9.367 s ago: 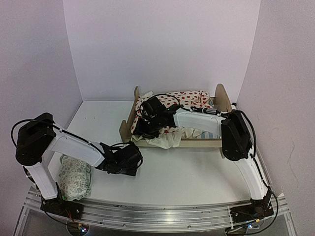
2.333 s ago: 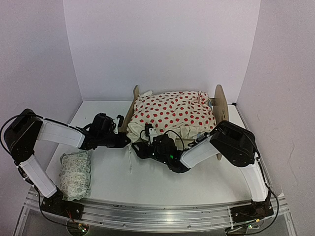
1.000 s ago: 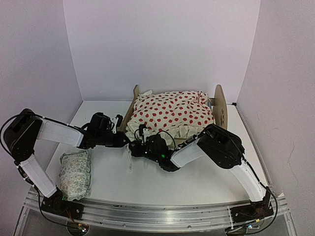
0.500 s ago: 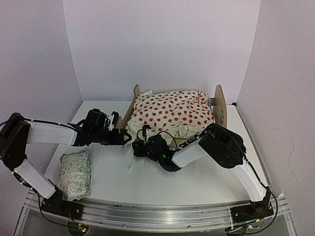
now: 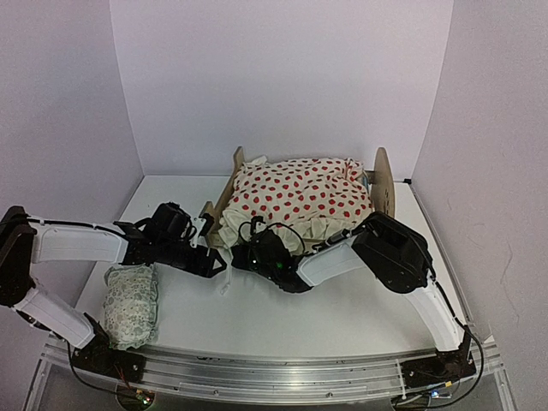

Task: Set up the pet bed
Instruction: Tie the left ropes of the mattress closest to the robot on the bed frame base.

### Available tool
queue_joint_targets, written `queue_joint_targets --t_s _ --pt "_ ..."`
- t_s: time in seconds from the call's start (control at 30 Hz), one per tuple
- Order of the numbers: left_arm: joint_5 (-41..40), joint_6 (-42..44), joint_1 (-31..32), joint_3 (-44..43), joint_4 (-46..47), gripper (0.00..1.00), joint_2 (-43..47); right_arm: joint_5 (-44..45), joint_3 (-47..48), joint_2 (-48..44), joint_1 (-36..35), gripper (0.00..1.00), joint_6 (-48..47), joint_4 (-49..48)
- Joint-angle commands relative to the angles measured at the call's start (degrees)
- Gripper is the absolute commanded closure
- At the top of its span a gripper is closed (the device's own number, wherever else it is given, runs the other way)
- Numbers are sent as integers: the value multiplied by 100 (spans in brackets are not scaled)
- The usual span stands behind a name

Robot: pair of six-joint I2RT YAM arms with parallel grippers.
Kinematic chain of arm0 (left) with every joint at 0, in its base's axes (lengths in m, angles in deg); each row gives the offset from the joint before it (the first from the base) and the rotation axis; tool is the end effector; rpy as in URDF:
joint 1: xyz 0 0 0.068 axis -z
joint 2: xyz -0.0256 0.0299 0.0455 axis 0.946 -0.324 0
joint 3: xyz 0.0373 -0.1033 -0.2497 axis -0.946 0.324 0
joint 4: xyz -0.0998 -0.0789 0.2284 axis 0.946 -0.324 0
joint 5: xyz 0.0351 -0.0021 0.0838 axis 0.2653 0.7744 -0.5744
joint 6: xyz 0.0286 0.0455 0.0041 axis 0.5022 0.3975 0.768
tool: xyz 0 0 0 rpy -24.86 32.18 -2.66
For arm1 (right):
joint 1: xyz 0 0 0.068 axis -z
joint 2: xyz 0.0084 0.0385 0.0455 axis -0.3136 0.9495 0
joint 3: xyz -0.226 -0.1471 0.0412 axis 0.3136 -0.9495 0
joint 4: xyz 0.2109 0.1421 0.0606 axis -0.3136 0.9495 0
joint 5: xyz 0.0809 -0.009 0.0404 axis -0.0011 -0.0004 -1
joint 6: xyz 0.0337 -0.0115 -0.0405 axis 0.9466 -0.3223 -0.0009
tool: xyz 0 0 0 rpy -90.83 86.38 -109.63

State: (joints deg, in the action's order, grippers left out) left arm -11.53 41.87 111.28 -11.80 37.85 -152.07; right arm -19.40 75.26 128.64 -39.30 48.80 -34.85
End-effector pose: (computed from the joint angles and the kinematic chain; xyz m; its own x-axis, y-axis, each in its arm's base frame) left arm 0.2111 -0.1852 0.1865 -0.7581 0.2373 -0.6074 0.5052 0.8028 -0.3168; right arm 0.2837 0.4264 0.0967 -0.5818 0.3455 -0.7364 -0.3364 0.7220 0.6045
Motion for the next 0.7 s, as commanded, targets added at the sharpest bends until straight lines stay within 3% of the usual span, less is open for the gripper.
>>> queue_joint_targets --t_s 0.0,0.13,0.53,0.63,0.67 --pt "-127 77 184 17 -63 27 -198 552 238 -358 55 100 398 555" --pt "-336 48 286 6 -89 34 -430 552 306 -344 56 100 533 712" --pt "-205 133 489 -237 134 39 -1400 556 286 -389 55 100 592 849" --pt "-224 170 507 -334 229 52 -1607 561 271 -408 54 100 596 854" --pt "-260 166 507 -351 255 61 -1645 561 270 -416 54 100 594 859"
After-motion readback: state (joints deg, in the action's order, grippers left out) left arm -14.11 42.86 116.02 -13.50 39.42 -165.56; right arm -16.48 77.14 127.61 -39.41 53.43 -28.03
